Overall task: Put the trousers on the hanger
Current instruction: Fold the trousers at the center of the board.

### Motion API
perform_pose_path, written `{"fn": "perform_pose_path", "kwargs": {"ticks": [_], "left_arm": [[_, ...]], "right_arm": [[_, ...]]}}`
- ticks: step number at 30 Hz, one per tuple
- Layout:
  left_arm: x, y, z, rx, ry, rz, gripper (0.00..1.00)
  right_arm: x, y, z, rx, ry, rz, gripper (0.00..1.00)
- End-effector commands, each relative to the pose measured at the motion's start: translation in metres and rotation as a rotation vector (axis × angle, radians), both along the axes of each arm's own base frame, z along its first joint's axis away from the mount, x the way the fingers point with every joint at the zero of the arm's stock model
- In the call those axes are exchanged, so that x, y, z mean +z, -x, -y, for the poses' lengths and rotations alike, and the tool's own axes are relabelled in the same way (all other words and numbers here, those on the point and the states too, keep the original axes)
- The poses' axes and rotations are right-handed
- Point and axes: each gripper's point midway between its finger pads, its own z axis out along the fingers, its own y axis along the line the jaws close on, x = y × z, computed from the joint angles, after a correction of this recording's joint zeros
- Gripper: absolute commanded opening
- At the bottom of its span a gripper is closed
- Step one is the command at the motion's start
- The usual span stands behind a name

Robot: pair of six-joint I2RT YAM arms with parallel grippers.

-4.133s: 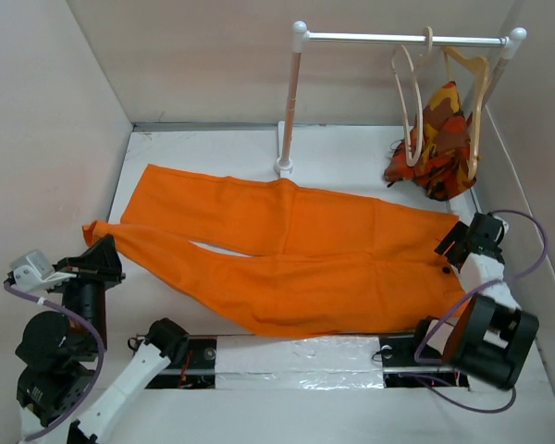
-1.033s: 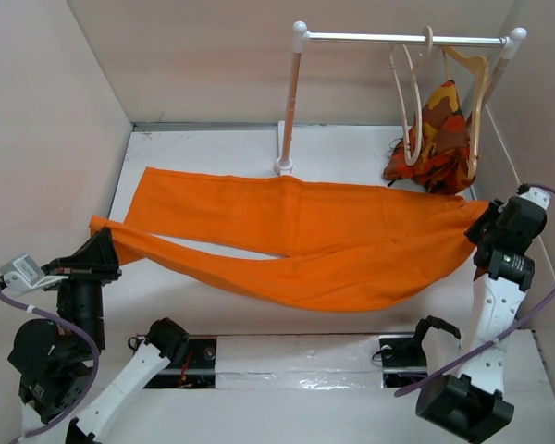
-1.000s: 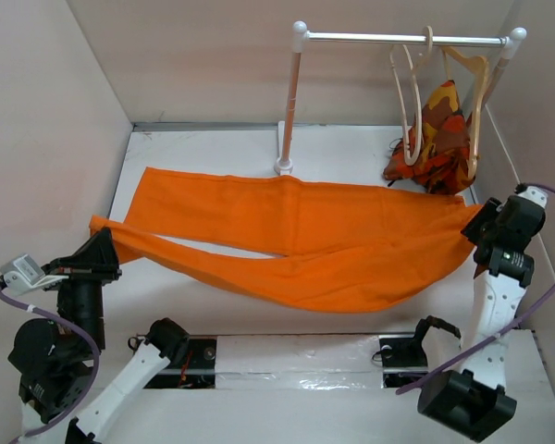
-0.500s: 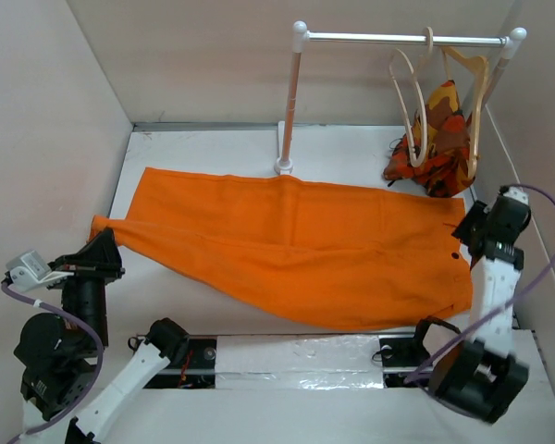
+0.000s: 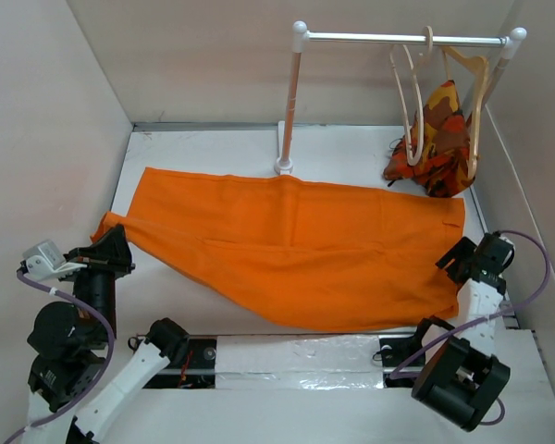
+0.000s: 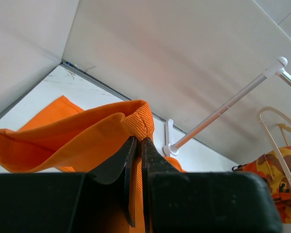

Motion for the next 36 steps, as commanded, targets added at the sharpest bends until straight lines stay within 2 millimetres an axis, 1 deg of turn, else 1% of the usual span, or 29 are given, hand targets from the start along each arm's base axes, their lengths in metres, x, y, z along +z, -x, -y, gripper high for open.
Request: {"fn": "perform_pose_path", "kwargs": {"ticks": [1, 3, 4, 5, 7, 8, 9, 11, 13, 14, 15, 16, 17, 18, 20, 22, 23, 24, 25, 26, 27, 28, 29, 30, 31, 32, 33, 34, 36], "left_arm": [[0.015, -0.002, 0.004, -0.017, 0.042, 0.057, 0.00], [0.013, -0.003, 0.006, -0.020, 0.034, 0.050, 0.00], [0.013, -0.003, 0.006, -0.020, 0.033, 0.047, 0.00], [0.012, -0.003, 0.005, -0.019, 0.030, 0.047, 0.00], [0.012, -0.002, 0.005, -0.022, 0.032, 0.052, 0.00], [0.012, -0.001, 0.005, -0.025, 0.031, 0.052, 0.00], [0.011, -0.001, 0.005, -0.026, 0.031, 0.049, 0.00], [0.007, -0.001, 0.005, -0.022, 0.029, 0.036, 0.00], [0.003, -0.002, 0.005, -0.019, 0.028, 0.024, 0.00], [0.002, -0.002, 0.004, -0.019, 0.025, 0.020, 0.00], [0.000, -0.002, 0.005, -0.021, 0.025, 0.017, 0.00], [-0.001, -0.003, 0.006, -0.022, 0.021, 0.012, 0.00], [-0.001, -0.003, 0.006, -0.024, 0.025, 0.012, 0.00], [-0.002, -0.004, 0.007, -0.027, 0.021, 0.006, 0.00], [-0.003, -0.004, 0.011, -0.043, 0.019, 0.005, 0.00], [-0.004, -0.005, 0.012, -0.050, 0.021, 0.003, 0.00], [-0.003, -0.005, 0.013, -0.053, 0.021, 0.005, 0.00], [-0.003, -0.004, 0.013, -0.056, 0.023, 0.007, 0.00], [-0.003, -0.004, 0.013, -0.059, 0.029, 0.014, 0.00], [-0.003, -0.004, 0.016, -0.071, 0.029, 0.019, 0.00], [-0.001, -0.004, 0.017, -0.079, 0.034, 0.028, 0.00], [-0.004, -0.005, 0.019, -0.086, 0.033, 0.028, 0.00], [-0.004, -0.005, 0.022, -0.102, 0.037, 0.033, 0.00], [-0.004, -0.005, 0.025, -0.113, 0.042, 0.037, 0.00], [-0.006, -0.006, 0.028, -0.126, 0.046, 0.039, 0.00], [-0.007, -0.007, 0.032, -0.145, 0.047, 0.041, 0.00], [-0.007, -0.007, 0.034, -0.155, 0.051, 0.046, 0.00], [-0.008, -0.007, 0.035, -0.162, 0.052, 0.051, 0.00], [-0.005, -0.005, 0.035, -0.170, 0.056, 0.064, 0.00]], "right_arm": [[0.022, -0.018, 0.024, -0.064, 0.096, 0.127, 0.79], [0.017, -0.024, 0.030, -0.054, 0.104, 0.116, 0.77], [0.000, -0.025, 0.029, -0.043, 0.064, 0.057, 0.75], [0.004, -0.034, 0.031, -0.021, 0.057, 0.058, 0.74], [-0.009, -0.038, 0.029, -0.006, 0.000, 0.004, 0.71], [-0.008, -0.044, 0.027, 0.011, -0.017, 0.021, 0.68], [-0.003, -0.053, 0.028, 0.026, -0.020, 0.050, 0.56], [-0.007, -0.062, 0.027, 0.042, -0.043, 0.068, 0.54], [-0.005, -0.073, 0.029, 0.067, -0.055, 0.084, 0.49], [-0.013, -0.076, 0.029, 0.081, -0.075, 0.058, 0.47], [-0.013, -0.082, 0.027, 0.106, -0.092, 0.067, 0.46], [-0.008, -0.090, 0.031, 0.115, -0.094, 0.075, 0.45], [-0.009, -0.094, 0.031, 0.125, -0.101, 0.076, 0.45], [-0.009, -0.103, 0.027, 0.157, -0.114, 0.099, 0.45], [0.001, -0.116, 0.029, 0.183, -0.118, 0.137, 0.48], [0.015, -0.121, 0.027, 0.213, -0.110, 0.165, 0.60], [0.025, -0.120, 0.033, 0.209, -0.087, 0.175, 0.66], [0.029, -0.112, 0.036, 0.188, -0.074, 0.156, 0.79], [0.048, -0.106, 0.039, 0.174, -0.027, 0.190, 0.83], [0.054, -0.095, 0.047, 0.140, -0.001, 0.195, 0.87], [0.047, -0.078, 0.047, 0.103, -0.003, 0.166, 0.90], [0.061, -0.066, 0.050, 0.073, 0.039, 0.195, 0.90], [0.061, -0.049, 0.059, 0.008, 0.049, 0.187, 0.90], [0.046, -0.027, 0.057, -0.050, 0.038, 0.133, 0.88], [0.043, -0.015, 0.058, -0.092, 0.044, 0.124, 0.85], [0.050, -0.005, 0.058, -0.129, 0.075, 0.151, 0.82], [0.043, 0.009, 0.058, -0.196, 0.056, 0.141, 0.69], [0.029, 0.020, 0.052, -0.228, 0.029, 0.122, 0.59], [0.025, 0.031, 0.051, -0.275, 0.011, 0.142, 0.41]]}}
